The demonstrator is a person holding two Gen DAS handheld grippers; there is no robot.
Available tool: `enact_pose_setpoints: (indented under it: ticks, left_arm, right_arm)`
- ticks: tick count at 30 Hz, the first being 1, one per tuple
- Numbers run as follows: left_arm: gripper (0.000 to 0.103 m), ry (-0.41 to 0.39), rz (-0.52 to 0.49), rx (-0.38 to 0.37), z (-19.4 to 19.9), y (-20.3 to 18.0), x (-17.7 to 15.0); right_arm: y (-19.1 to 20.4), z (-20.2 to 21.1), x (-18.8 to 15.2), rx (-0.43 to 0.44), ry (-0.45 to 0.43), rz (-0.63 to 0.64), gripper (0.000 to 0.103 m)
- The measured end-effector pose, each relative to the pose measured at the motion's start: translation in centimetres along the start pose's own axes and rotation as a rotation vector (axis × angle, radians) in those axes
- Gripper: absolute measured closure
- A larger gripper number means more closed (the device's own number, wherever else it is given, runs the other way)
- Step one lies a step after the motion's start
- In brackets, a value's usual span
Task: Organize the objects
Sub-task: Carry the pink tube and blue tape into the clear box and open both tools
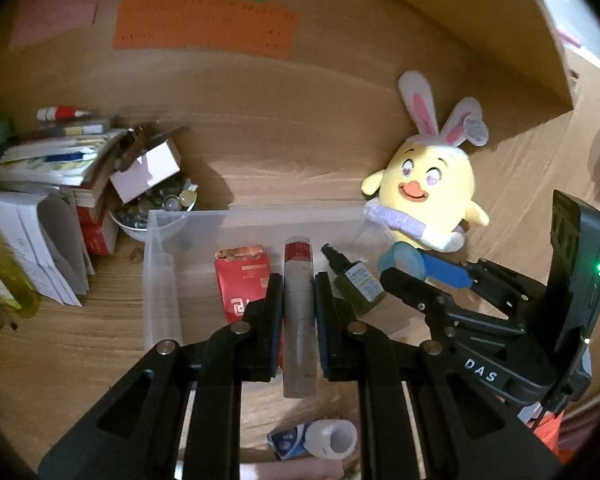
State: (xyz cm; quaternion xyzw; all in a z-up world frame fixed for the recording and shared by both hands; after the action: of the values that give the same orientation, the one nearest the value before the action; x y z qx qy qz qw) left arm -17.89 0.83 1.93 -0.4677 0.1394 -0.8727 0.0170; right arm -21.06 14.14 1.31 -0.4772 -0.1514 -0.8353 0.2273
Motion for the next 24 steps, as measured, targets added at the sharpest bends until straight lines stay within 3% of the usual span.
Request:
enact_pose_setpoints:
  ticks: [14,24]
  left_arm:
    - [0.089,0.125,0.051,0.026,-5.1,2.7,-2.1]
    - [0.088,0.166,0.039,0.041,-6.1,2.8,-3.0]
  right_arm:
    - [-0.7,-5.0,-2.5,0.003,0.129,-0.008,0.067]
    - [-0.8,-5.5,-2.4,-0.036,0.126,0.013,0.067]
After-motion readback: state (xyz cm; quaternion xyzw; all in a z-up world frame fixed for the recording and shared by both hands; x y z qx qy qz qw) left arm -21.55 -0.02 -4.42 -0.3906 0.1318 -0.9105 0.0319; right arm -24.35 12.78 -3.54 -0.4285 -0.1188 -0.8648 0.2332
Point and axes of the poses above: each gripper's, at about its wrist camera, not at the fingertips, and z roughly against the way its jaws point, y to its left, x to its top, the point moved 3 cm from there along -z, roughly the way its jaws point, and after that the axes turned 8 degrees about -y, right-handed, at the moved point
